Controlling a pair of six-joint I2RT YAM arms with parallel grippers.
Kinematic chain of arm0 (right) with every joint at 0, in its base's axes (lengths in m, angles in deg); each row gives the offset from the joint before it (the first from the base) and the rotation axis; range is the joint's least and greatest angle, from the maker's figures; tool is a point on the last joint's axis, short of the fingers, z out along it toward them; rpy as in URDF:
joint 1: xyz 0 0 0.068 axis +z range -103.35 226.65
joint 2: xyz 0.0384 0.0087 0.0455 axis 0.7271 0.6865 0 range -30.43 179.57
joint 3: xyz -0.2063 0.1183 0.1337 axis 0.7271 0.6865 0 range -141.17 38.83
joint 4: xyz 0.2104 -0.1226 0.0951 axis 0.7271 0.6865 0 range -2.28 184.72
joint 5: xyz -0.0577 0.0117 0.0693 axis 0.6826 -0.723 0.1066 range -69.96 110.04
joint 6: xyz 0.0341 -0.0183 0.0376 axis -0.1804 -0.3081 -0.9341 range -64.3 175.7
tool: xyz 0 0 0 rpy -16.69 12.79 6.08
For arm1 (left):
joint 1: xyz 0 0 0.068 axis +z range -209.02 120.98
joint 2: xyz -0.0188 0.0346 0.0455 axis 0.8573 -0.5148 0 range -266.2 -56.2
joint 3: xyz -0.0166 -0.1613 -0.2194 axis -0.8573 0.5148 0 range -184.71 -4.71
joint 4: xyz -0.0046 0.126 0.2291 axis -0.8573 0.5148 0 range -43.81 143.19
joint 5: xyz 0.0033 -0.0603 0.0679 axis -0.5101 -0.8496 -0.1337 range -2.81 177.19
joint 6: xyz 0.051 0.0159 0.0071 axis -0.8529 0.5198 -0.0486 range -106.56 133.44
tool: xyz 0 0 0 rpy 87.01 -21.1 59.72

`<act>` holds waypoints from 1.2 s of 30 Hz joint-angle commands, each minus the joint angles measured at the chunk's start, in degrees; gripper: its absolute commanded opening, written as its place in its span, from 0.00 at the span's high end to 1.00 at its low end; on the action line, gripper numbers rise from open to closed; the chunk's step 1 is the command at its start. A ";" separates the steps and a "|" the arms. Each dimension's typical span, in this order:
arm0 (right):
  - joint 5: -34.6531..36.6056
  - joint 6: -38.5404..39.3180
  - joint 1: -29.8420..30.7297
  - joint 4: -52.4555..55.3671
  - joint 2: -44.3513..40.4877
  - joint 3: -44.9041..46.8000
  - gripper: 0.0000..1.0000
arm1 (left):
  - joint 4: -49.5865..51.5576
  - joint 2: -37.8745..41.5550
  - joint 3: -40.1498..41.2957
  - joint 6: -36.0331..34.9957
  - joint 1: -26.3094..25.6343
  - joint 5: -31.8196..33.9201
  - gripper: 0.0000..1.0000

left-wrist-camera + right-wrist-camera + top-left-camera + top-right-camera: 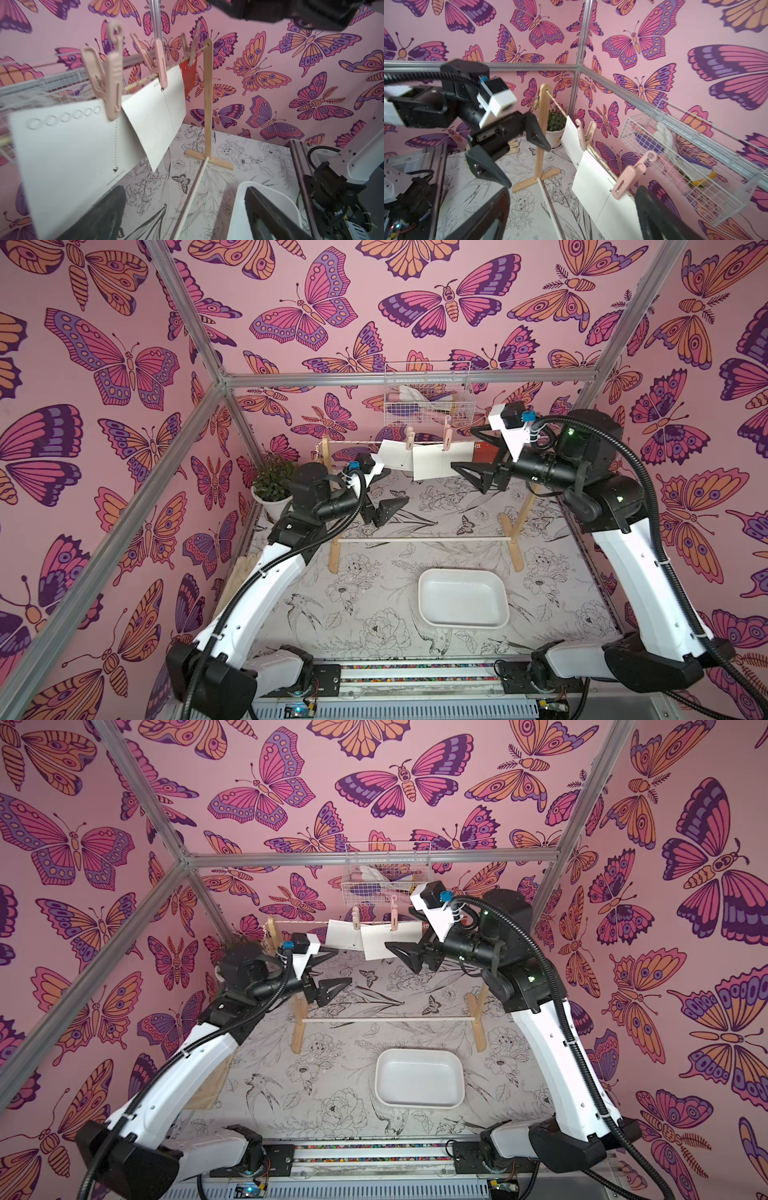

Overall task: Remove the postcards from the strings
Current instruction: Pinch the postcard on the clothesline.

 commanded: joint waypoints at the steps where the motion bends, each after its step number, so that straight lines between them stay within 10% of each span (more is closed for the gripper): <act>1: 0.39 -5.15 -1.74 -7.20 -2.10 1.56 0.06 | -4.02 -5.03 -0.78 1.82 -0.60 -1.01 0.13; 36: 3.60 -4.27 -2.47 -9.71 -3.43 5.33 0.02 | -25.97 -13.64 -0.85 13.31 -4.73 -1.02 0.35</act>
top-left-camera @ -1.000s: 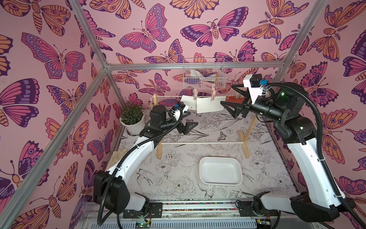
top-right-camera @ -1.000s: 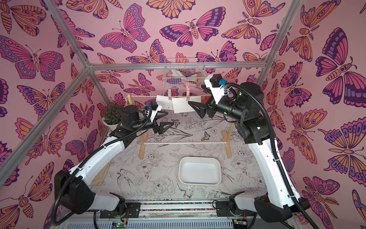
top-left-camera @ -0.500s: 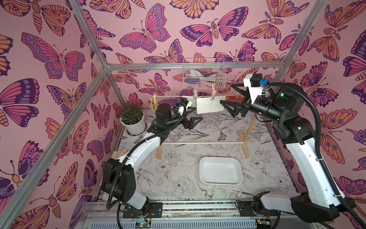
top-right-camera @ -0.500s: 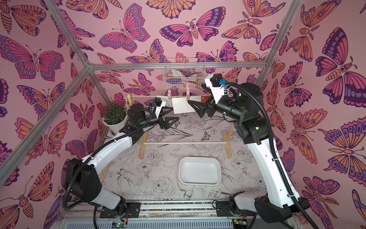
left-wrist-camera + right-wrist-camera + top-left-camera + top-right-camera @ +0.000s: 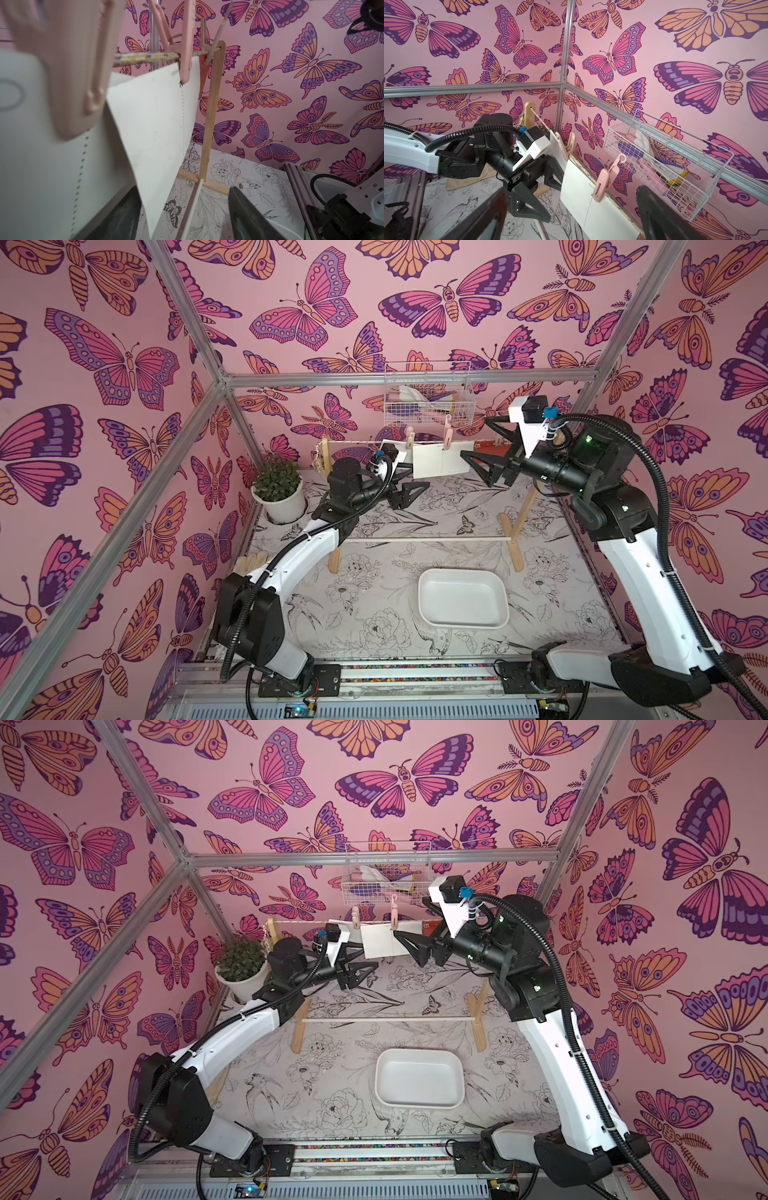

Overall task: Remove the postcards from the strings
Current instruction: Pinch the postcard on the clothesline.

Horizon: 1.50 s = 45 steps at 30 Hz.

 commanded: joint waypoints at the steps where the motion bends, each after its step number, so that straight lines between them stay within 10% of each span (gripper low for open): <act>1: 1.98 0.49 -0.52 -1.16 -0.22 0.02 0.02 | -3.36 2.16 1.03 1.47 -0.60 -1.08 0.38; 26: 4.30 -10.21 -7.23 13.34 13.72 -21.59 0.01 | -10.89 0.66 3.78 5.32 -0.79 -1.08 0.73; 37: -19.75 -16.25 -12.98 16.04 20.06 -28.59 0.03 | -16.43 -1.79 5.98 6.36 -0.09 -1.17 0.78; 45: -22.65 -16.68 -12.87 16.04 22.64 -28.63 0.10 | -19.63 -3.25 5.88 7.58 0.41 -1.43 0.78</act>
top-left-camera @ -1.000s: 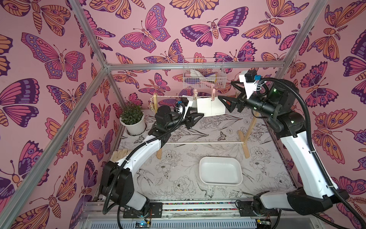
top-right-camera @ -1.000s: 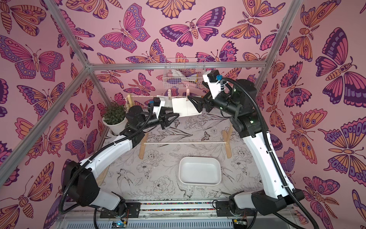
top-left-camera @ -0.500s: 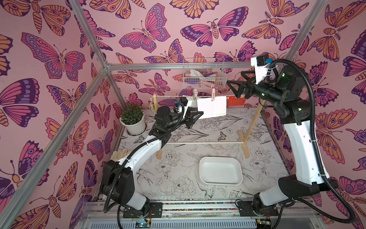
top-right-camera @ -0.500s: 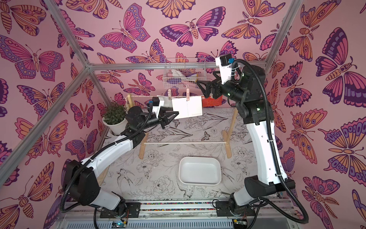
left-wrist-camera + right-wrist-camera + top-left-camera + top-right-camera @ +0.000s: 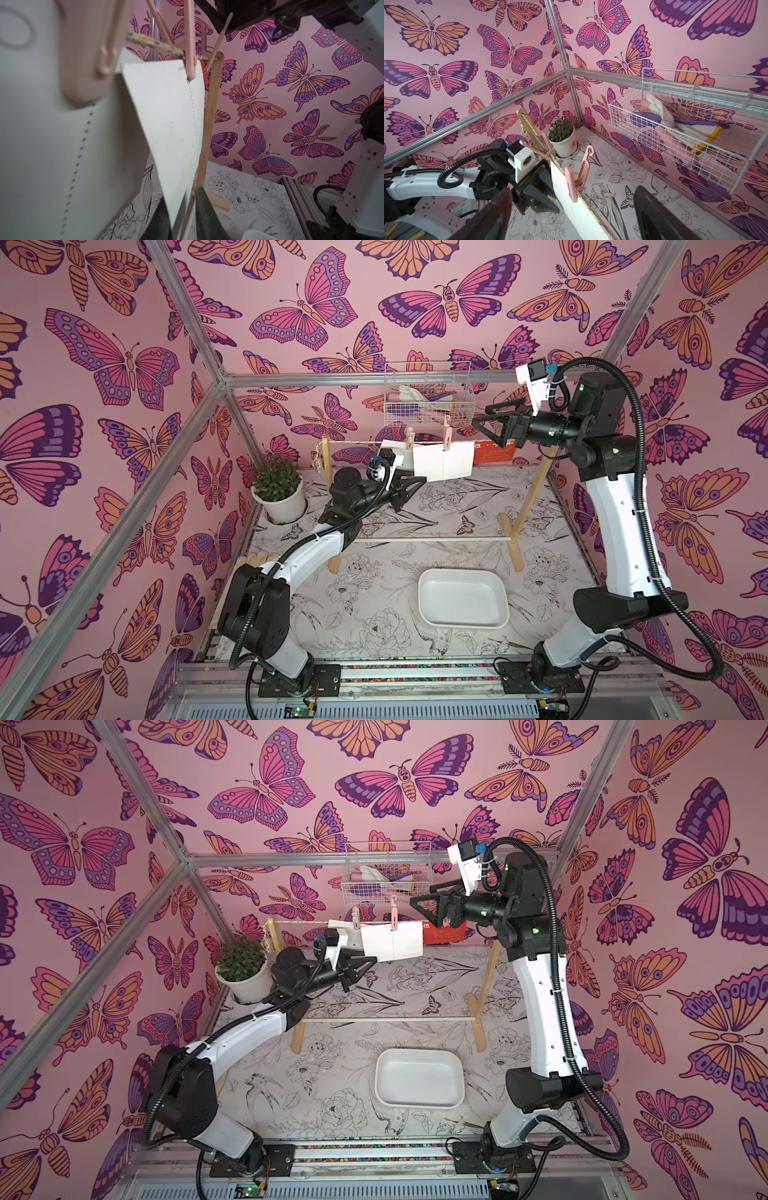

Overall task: Remove the postcards from the strings
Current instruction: Pinch the postcard on the clothesline.

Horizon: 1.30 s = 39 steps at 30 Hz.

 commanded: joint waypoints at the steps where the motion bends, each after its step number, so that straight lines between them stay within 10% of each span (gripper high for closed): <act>1: -3.24 -0.36 0.05 0.94 0.50 -1.61 0.10 | -4.57 -0.56 0.62 0.90 0.47 -1.30 0.78; 17: -8.35 12.24 0.78 9.42 5.93 -10.84 0.13 | -7.39 -0.68 0.88 3.64 0.38 -3.62 0.82; 39: 11.88 25.82 10.70 16.50 7.36 -16.20 0.12 | -7.49 -1.96 1.31 2.59 0.55 -3.08 0.83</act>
